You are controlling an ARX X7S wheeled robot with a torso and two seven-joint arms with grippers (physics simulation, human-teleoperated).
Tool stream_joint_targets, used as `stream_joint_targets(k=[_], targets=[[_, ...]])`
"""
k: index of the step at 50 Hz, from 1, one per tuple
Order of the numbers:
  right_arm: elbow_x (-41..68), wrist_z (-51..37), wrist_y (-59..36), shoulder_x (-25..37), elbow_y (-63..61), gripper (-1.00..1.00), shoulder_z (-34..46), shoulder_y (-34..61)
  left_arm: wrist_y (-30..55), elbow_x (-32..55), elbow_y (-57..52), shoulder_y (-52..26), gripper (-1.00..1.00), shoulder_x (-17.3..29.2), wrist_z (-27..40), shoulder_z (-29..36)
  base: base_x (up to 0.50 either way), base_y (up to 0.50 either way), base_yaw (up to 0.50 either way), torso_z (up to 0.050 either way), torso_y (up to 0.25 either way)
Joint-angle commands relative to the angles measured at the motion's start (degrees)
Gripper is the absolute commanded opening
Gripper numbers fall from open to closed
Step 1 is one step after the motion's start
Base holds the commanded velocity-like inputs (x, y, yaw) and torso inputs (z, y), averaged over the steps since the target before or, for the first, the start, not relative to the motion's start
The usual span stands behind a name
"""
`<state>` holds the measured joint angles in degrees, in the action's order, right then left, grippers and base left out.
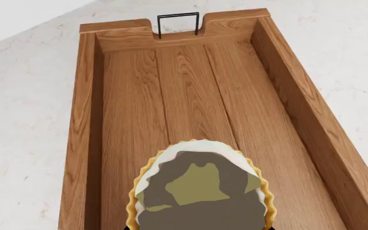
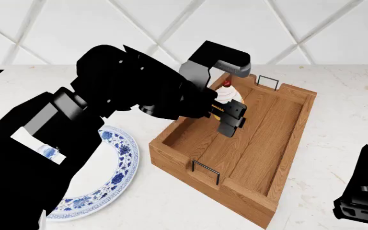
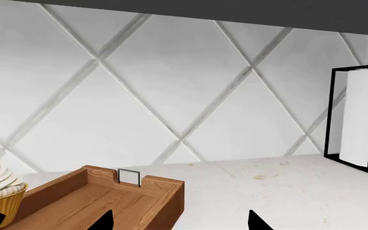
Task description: Move the dessert items from the plate to the tray.
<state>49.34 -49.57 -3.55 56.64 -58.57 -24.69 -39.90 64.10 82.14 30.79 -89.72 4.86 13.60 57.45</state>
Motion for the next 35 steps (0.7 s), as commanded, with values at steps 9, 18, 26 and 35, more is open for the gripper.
stream_joint_targets(k=[9,18,26,35], targets=[[-1.0,0.7,0.4,-0.5,1.1,1.00,1.4,0.9,-2.7,-1.9,1.0,3.3,-1.00,-2.0,-0.9,3.3,0.00,0.00,0.00,0.000,0.001],[-1.4,0.9,0.2,-0.6,2.3,1.00,3.6,3.1,-4.2,-3.4,4.5,3.9,-1.00,-3.3,-2.7,5.3,0.00,0.00,0.00,0.000,0.000],[-1.2,0.5,-0.4,-0.1,3.3,1.00,5.5,5.6,-4.6,-3.4,4.9,4.4,-1.00,-3.9,-2.4,6.8,0.00,0.00,0.00,0.000,0.000],[0.9,-0.6,-1.8,1.9,4.4,1.00,7.4,10.1,-5.4,-2.9,5.1,4.9,-1.00,-4.1,-2.4,8.4,0.00,0.00,0.00,0.000,0.000]])
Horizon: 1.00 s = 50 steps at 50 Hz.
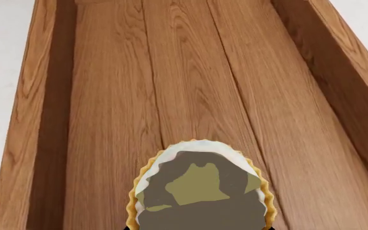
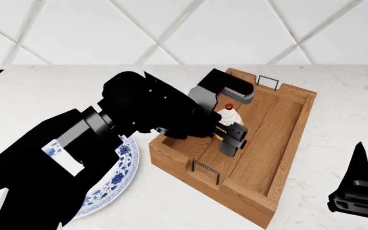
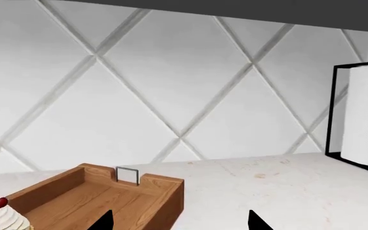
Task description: Move the dessert items from the plate to the tray.
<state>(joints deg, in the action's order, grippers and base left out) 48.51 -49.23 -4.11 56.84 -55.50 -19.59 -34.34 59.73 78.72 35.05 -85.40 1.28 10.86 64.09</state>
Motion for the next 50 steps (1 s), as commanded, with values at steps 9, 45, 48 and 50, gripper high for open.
stream_joint_targets(k=[9,45,48,50], targets=[[2.7,-1.5,-1.9,2.5,1.6,1.00,2.8,6.2,-1.8,1.1,1.1,0.6,-1.00,-0.6,0.5,3.2,0.00,0.00,0.00,0.000,0.000],[-6.7,4.3,2.3,-6.8,-3.9,1.00,-3.9,-10.3,-0.4,10.6,-10.5,-4.7,1.00,7.6,6.8,-1.1,0.00,0.00,0.00,0.000,0.000],[1.8,-5.8,4.5,5.9,-4.5,1.00,-6.7,-10.6,0.5,13.7,-12.8,-5.7,1.00,9.2,8.4,-3.2,0.00,0.00,0.00,0.000,0.000],[3.3,-6.7,4.6,7.2,-4.4,1.00,-7.2,-10.4,1.0,15.5,-14.2,-6.0,1.00,10.0,9.4,-4.3,0.00,0.00,0.00,0.000,0.000]])
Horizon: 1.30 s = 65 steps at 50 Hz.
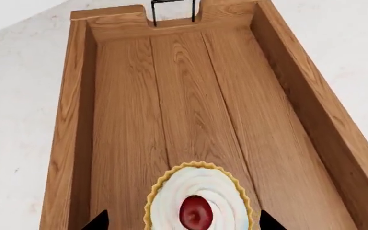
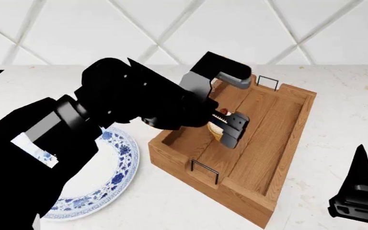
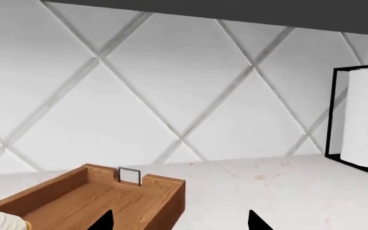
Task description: Move the dessert items from the plate to the tray.
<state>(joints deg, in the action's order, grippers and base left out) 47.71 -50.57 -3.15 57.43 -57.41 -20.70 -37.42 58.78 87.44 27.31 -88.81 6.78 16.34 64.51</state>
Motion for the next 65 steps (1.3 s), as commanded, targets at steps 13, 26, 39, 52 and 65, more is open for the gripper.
stream_joint_targets(k=[13,26,39,52,65], targets=[[2.5,-4.3,3.1,5.7,-1.9,1.00,-4.3,-5.1,2.3,15.6,-14.3,-4.6,1.00,9.2,9.2,-10.8,0.00,0.00,0.00,0.000,0.000],[0.5,-11.9,8.8,13.8,-2.5,1.00,0.1,-7.2,-1.9,32.5,-36.5,-2.3,1.00,22.2,24.7,-19.6,0.00,0.00,0.00,0.000,0.000],[-0.7,-18.7,13.2,21.7,-2.5,1.00,4.8,-7.2,-9.7,43.7,-58.2,4.1,1.00,35.6,33.7,-27.5,-0.34,0.00,0.00,0.000,0.000],[-1.6,-18.1,13.2,20.9,-2.4,1.00,6.2,-6.5,-16.9,33.8,-73.8,25.4,1.00,50.8,28.3,-40.2,-0.45,0.21,0.00,0.000,0.000],[-4.7,-19.2,13.3,21.1,-1.6,1.00,14.8,-0.7,-30.3,16.8,-81.3,57.4,1.00,63.0,20.5,-57.2,-0.18,0.50,0.00,0.000,0.000]])
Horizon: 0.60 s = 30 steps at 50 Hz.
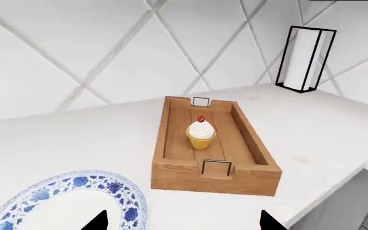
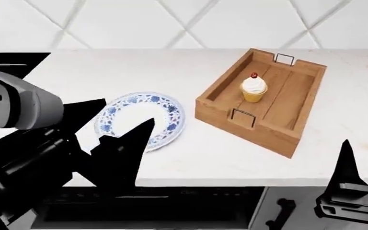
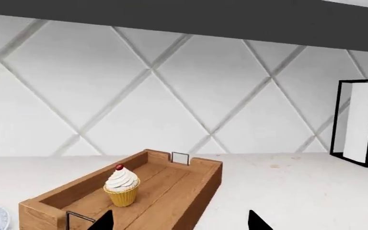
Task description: Move the dessert items from the plate to the tray.
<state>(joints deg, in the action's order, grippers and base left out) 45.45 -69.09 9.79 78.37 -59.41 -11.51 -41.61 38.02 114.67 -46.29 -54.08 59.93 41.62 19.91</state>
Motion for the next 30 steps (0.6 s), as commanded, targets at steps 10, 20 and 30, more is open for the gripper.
stream_joint_targets(k=[10,20,30], targets=[[-4.3,3.3,-1.6,-1.4,0.9,1.00,13.8,11.5,-15.2,-18.6,-11.5,44.0,1.00,11.6,-6.2,-26.6,-0.14,0.50,0.00,0.000,0.000],[-2.5,12.8,-1.1,-2.8,3.7,1.00,18.4,17.6,-13.7,-23.7,-11.0,50.0,1.00,8.6,-7.9,-29.6,-0.14,0.50,0.00,0.000,0.000],[-1.8,12.8,-1.7,-2.6,4.0,1.00,18.3,18.4,-13.6,-26.2,-10.2,50.6,1.00,6.6,-7.8,-29.2,-0.15,0.50,0.00,0.000,0.000]])
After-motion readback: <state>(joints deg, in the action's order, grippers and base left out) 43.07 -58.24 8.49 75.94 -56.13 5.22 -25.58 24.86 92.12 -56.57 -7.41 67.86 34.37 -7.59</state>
